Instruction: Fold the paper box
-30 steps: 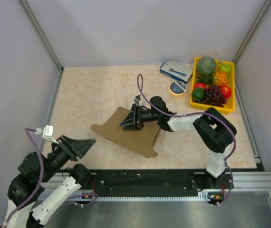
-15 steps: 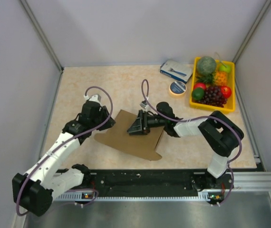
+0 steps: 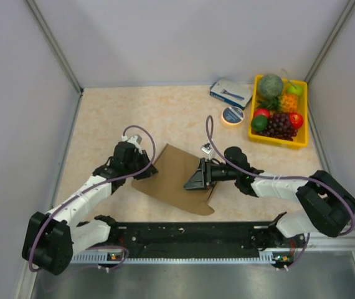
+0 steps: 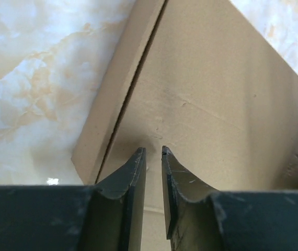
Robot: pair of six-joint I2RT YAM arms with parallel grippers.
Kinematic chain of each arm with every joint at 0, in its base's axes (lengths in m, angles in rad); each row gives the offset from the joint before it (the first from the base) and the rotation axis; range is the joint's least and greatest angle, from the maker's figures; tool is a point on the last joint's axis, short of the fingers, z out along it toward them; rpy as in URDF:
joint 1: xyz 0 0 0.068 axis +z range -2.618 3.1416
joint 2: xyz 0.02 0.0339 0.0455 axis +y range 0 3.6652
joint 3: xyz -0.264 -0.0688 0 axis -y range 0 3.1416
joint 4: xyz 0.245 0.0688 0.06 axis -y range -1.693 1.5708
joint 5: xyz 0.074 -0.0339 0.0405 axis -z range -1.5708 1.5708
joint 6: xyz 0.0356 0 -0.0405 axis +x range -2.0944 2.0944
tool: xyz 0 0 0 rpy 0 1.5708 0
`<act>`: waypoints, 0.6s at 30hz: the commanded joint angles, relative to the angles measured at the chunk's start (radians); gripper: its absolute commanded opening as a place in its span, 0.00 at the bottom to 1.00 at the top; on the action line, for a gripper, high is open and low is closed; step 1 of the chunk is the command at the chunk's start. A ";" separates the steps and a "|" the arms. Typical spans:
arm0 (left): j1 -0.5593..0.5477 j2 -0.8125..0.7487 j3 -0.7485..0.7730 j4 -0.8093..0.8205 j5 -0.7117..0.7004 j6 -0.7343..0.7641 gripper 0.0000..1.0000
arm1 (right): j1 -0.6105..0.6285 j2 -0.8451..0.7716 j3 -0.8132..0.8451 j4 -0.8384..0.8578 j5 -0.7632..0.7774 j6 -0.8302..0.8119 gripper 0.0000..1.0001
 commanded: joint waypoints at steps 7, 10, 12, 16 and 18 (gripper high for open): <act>-0.002 -0.112 0.132 -0.096 -0.008 0.086 0.55 | -0.020 -0.402 0.098 -0.693 0.334 -0.343 0.71; 0.022 -0.090 0.164 -0.099 -0.024 0.101 0.73 | -0.079 -0.483 0.173 -1.007 0.511 -0.345 0.79; 0.048 -0.012 0.204 -0.119 0.010 0.127 0.78 | -0.100 -0.518 0.156 -1.113 0.518 -0.319 0.79; 0.061 0.152 0.275 -0.167 0.065 0.167 0.80 | -0.087 -0.632 0.045 -1.042 0.364 -0.165 0.70; 0.061 0.184 0.272 -0.146 0.089 0.178 0.79 | -0.077 -0.669 -0.004 -0.945 0.299 -0.084 0.70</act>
